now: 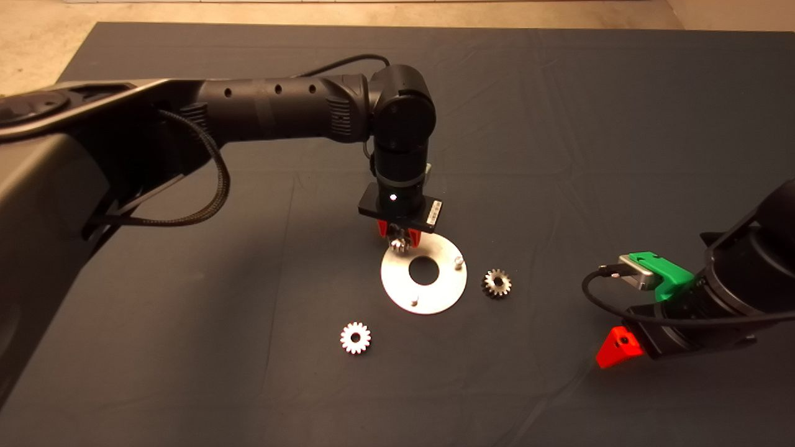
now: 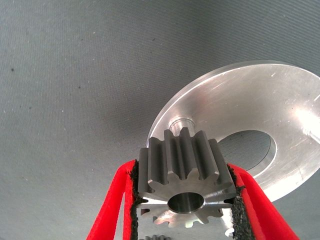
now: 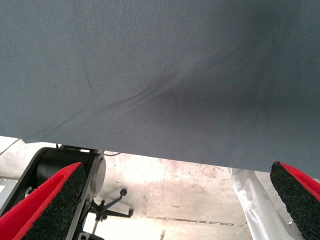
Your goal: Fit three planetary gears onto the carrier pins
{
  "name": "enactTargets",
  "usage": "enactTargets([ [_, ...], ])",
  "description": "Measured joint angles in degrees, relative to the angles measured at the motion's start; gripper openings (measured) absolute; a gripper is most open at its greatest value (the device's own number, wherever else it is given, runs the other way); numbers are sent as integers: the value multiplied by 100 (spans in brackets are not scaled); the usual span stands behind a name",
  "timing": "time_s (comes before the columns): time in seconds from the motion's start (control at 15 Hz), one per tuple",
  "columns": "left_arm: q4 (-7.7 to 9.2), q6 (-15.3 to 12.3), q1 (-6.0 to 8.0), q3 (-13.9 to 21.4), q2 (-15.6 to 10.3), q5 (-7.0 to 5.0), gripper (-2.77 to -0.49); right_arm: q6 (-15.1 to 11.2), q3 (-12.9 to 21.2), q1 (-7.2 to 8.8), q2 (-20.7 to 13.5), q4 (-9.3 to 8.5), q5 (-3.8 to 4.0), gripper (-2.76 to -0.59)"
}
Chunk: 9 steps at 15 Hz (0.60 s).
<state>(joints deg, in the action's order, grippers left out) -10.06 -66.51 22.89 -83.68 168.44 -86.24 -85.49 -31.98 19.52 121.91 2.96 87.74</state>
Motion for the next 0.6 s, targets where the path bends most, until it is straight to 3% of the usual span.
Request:
enactTargets([
  [0.33, 22, -288, 1, -31, 15, -30, -237, 0, 0, 0, -2, -1, 0, -60],
  [0.6, 29, -323, 1, -37, 15, -30, -237, 0, 0, 0, -2, -1, 0, -60],
])
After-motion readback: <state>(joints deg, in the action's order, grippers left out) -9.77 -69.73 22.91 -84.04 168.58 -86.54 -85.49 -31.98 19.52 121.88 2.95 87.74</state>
